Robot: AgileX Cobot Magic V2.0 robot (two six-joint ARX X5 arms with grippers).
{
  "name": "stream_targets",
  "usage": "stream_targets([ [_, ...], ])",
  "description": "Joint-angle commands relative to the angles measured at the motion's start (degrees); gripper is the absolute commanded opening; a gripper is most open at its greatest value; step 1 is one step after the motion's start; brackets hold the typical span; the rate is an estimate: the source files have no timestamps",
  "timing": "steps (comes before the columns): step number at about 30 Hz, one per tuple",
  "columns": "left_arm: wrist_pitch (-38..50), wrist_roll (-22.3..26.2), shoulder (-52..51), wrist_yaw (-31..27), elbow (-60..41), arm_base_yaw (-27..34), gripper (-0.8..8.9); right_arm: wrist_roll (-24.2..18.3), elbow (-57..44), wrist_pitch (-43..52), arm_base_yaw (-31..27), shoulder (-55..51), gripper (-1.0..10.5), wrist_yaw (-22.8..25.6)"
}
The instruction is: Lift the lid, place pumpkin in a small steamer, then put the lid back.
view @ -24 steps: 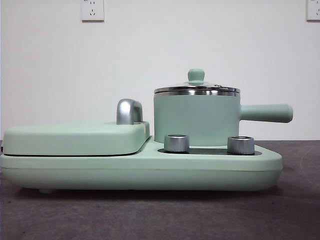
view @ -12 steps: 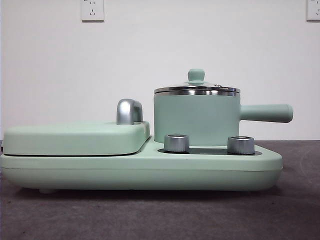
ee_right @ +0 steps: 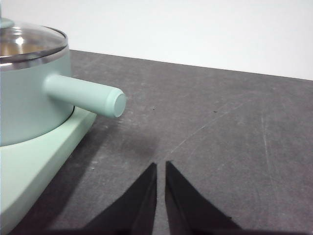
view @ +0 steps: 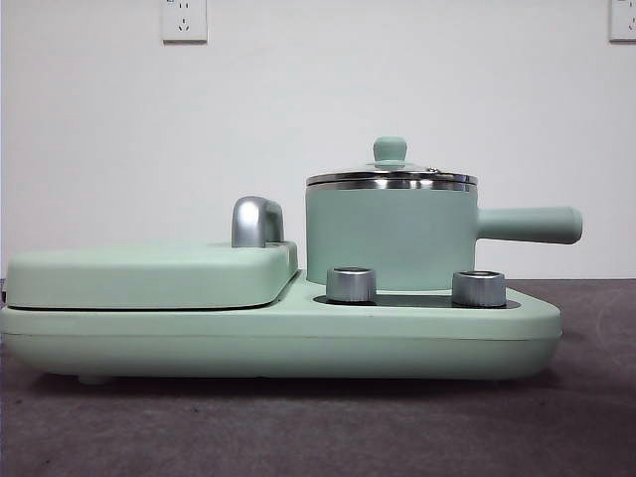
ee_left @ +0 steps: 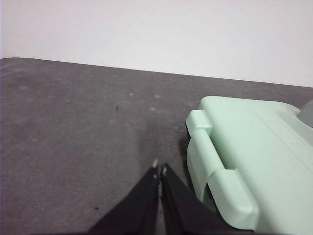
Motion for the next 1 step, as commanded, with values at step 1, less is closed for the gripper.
stream_targets([
  [1, 0.7, 0.98, -0.09, 0.09, -1.14, 0.11, 0.07, 0.74, -0.22, 0.74, -0.02, -0.09, 0.3, 0.04],
])
